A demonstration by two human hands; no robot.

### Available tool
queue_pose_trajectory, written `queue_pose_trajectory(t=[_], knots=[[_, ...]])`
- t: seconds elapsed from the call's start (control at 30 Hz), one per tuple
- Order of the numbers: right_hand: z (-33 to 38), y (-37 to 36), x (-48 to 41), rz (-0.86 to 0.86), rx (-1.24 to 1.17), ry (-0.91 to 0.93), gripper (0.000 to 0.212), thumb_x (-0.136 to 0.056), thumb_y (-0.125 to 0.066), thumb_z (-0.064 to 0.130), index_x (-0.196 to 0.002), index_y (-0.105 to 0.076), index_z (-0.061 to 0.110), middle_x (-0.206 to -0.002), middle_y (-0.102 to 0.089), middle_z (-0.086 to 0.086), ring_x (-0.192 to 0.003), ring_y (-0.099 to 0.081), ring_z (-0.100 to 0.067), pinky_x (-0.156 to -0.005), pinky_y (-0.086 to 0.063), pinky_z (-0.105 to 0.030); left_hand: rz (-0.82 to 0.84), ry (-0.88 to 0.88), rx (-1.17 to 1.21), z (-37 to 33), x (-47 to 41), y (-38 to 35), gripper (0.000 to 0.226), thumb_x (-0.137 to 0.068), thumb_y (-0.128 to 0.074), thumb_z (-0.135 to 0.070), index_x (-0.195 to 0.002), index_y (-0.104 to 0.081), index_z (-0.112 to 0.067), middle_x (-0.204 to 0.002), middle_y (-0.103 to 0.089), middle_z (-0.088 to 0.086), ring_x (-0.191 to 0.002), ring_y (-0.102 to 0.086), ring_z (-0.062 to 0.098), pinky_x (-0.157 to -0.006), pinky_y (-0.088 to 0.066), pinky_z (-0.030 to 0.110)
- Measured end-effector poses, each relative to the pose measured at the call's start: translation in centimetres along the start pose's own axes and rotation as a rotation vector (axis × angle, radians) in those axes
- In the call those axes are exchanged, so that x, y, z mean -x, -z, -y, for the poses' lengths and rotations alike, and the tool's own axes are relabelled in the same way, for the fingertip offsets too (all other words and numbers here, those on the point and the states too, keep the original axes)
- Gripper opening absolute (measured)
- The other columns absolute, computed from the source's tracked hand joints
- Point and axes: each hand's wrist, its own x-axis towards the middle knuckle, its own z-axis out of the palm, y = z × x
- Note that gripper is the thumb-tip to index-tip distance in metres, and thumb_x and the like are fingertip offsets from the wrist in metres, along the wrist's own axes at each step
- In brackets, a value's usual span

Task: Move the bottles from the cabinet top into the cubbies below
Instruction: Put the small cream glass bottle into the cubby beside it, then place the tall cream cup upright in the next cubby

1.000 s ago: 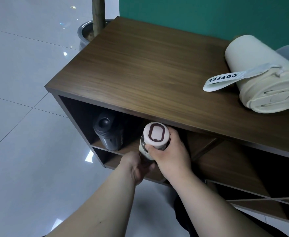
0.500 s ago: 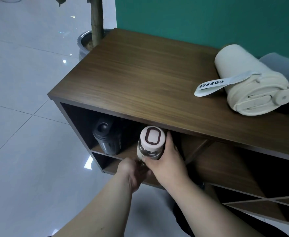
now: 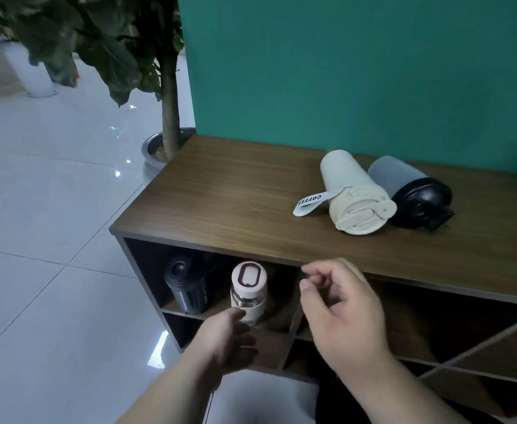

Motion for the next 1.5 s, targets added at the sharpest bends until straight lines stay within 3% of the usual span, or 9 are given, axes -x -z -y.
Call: queue_pose_trajectory(t=[0.17, 0.37, 0.5, 0.77, 0.9, 1.07, 1.2, 1.33, 1.5], knots=[[-1.7, 4.1, -3.7, -0.23, 0.022, -0.197, 0.072, -0.076, -0.076, 0.044, -0.136, -0.046, 0.017, -0.136, -0.047, 0.002, -0.131, -0.045, -0.019, -0.109, -0.04, -0.044, 0.032, -0.097, 0.033, 0.6, 3.2, -0.3, 0.032, -0.099, -0.055, -0.025, -0.105, -0.072, 0.001, -0.105, -0.08, 0.027, -0.087, -0.074, 0.038, -0.074, -0.055, 0.036], [-3.0, 4.3, -7.3, -0.192, 0.039, -0.429, 0.103, -0.063, -0.069, 0.072, -0.145, -0.035, 0.019, -0.148, -0.042, -0.002, -0.134, -0.046, -0.021, -0.107, -0.044, -0.048, 0.074, -0.132, 0.118, 0.1, 3.3, -2.8, 0.037, -0.102, -0.053, -0.02, -0.123, -0.067, 0.007, -0.096, -0.077, 0.024, -0.08, -0.067, 0.034, -0.071, -0.05, 0.035], [-3.1, 3.1, -9.4, -0.19, 0.1, -0.468, 0.106, -0.061, -0.068, 0.075, -0.145, -0.034, 0.02, -0.147, -0.044, -0.002, -0.129, -0.05, -0.028, -0.102, -0.046, -0.049, 0.095, -0.128, 0.084, -0.8, 1.6, -4.5, 0.033, -0.101, -0.05, -0.022, -0.115, -0.07, 0.001, -0.111, -0.078, 0.026, -0.089, -0.066, 0.034, -0.069, -0.05, 0.034], [-3.0, 0.7, -11.2, -0.264, 0.152, -0.433, 0.096, -0.065, -0.074, 0.061, -0.143, -0.03, 0.023, -0.142, -0.043, -0.002, -0.116, -0.057, -0.029, -0.097, -0.049, -0.049, 0.216, -0.122, 0.032, -1.4, -0.7, -6.7, 0.033, -0.102, -0.047, -0.026, -0.105, -0.072, -0.004, -0.089, -0.079, 0.016, -0.073, -0.068, 0.03, -0.068, -0.048, 0.034], [-2.8, 2.3, -10.0, -0.217, 0.038, -0.421, 0.086, -0.064, -0.082, 0.05, -0.135, -0.036, 0.031, -0.134, -0.048, 0.008, -0.101, -0.057, -0.012, -0.082, -0.048, -0.032, 0.264, -0.097, -0.016, -1.4, -0.4, -7.1, 0.034, -0.102, -0.047, -0.026, -0.1, -0.073, -0.005, -0.083, -0.079, 0.013, -0.073, -0.067, 0.03, -0.067, -0.046, 0.034], [-2.4, 5.3, -6.0, -0.114, -0.215, -0.383, 0.087, -0.051, -0.084, 0.047, -0.128, -0.042, 0.045, -0.12, -0.061, 0.021, -0.108, -0.061, 0.0, -0.093, -0.053, -0.033, 0.287, -0.142, -0.071, -1.1, 1.3, -8.0, 0.033, -0.101, -0.051, -0.029, -0.11, -0.073, -0.006, -0.083, -0.08, 0.01, -0.073, -0.069, 0.026, -0.067, -0.048, 0.033], [-3.1, 9.6, -3.1, -0.023, -0.443, -0.286, 0.079, -0.052, -0.083, 0.031, -0.125, -0.052, 0.04, -0.114, -0.069, 0.017, -0.109, -0.066, -0.008, -0.09, -0.055, -0.036, 0.271, -0.186, -0.068, -0.6, 2.8, -9.4, 0.049, -0.103, -0.042, -0.042, -0.119, -0.072, -0.006, -0.095, -0.081, 0.012, -0.075, -0.073, 0.027, -0.071, -0.051, 0.035], [-4.1, 14.8, -1.0, 0.131, -0.586, -0.208, 0.082, -0.054, -0.083, 0.016, -0.132, -0.057, 0.02, -0.12, -0.069, -0.004, -0.11, -0.064, -0.024, -0.089, -0.054, -0.039, 0.359, -0.128, 0.035, -0.3, 3.4, -10.5, 0.07, -0.098, -0.035, -0.063, -0.105, -0.069, -0.003, -0.078, -0.075, 0.016, -0.05, -0.066, 0.028, -0.045, -0.048, 0.026], [-7.6, 17.5, -0.5, 0.388, -0.538, -0.266, 0.087, -0.056, -0.085, 0.016, -0.138, -0.056, 0.019, -0.131, -0.061, -0.019, -0.119, -0.058, -0.042, -0.095, -0.048, -0.048, 0.481, 0.008, 0.187, 1.6, 3.0, -9.9, 0.104, -0.08, -0.028, -0.09, -0.103, -0.085, -0.007, -0.077, -0.073, 0.018, -0.055, -0.071, 0.03, -0.04, -0.055, 0.027]])
